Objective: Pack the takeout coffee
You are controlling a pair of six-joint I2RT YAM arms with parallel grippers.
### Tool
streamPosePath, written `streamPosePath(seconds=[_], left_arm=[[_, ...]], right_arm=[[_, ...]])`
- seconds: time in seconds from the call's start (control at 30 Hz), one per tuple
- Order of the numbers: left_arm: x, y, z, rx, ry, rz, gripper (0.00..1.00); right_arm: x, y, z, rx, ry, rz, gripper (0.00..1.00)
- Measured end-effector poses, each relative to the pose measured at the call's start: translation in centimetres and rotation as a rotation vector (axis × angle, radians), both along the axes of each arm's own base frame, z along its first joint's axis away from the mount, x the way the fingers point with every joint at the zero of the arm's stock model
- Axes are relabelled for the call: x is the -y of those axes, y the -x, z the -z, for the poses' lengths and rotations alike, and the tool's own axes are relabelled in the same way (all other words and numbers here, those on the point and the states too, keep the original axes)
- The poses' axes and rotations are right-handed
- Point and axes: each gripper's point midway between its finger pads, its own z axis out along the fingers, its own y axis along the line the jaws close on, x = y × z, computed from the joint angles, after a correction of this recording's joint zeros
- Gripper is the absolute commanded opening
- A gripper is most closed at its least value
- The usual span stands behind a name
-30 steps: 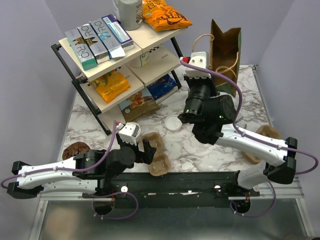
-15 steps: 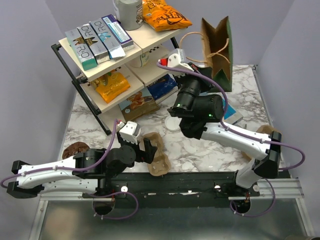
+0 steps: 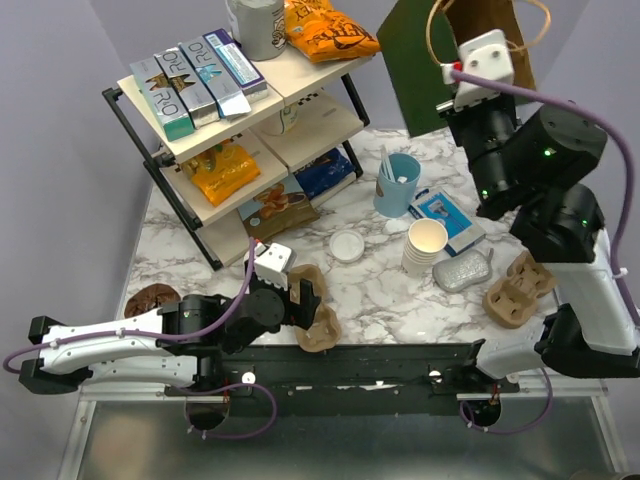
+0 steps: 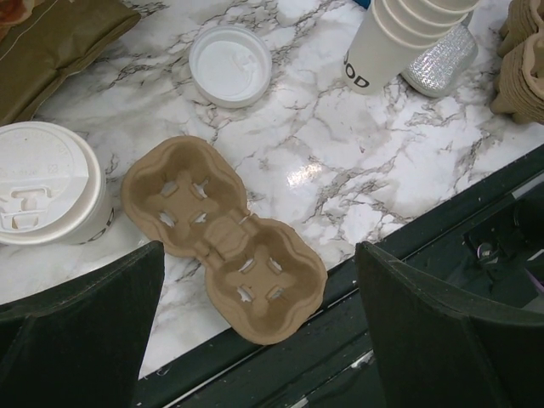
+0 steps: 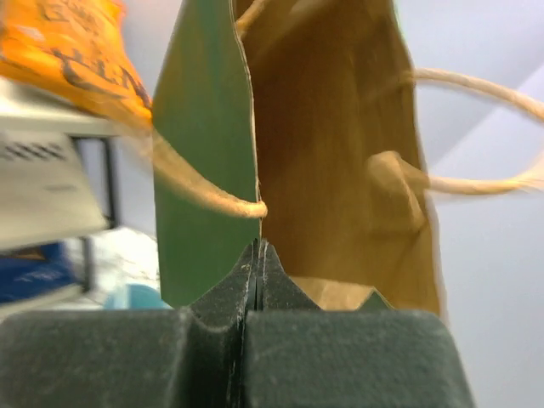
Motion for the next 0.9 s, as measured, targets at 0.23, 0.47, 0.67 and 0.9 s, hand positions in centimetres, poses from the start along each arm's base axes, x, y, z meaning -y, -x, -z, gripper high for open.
streamPosePath(seconds=[0.23,0.47,0.67,0.9], left_arm=[[-0.3,0.2,-0.9,0.010,0.037,0.020,0.99],[-0.9,0.4,-2.0,0.011,0.094,0.020,0.99],[-1.5,0.3,-3.8,-0.017,0.162,-0.030,0.99],[-2.5,0.0,-4.8,-0.047,0.218,-0.095,0.99]], right_arm=[[-1.1,1.7,4.4,-0.181,-0.206,-0.146,0.01],[-3.9,3.0,12.4,-0.405,-0.237,-0.252,0.01],[-4.7,5.6,13.4,-0.470,-0.316,-0.397,0.01],[-6.9,6.8,16.1,-0.567,-0.353,-0.451,0.01]])
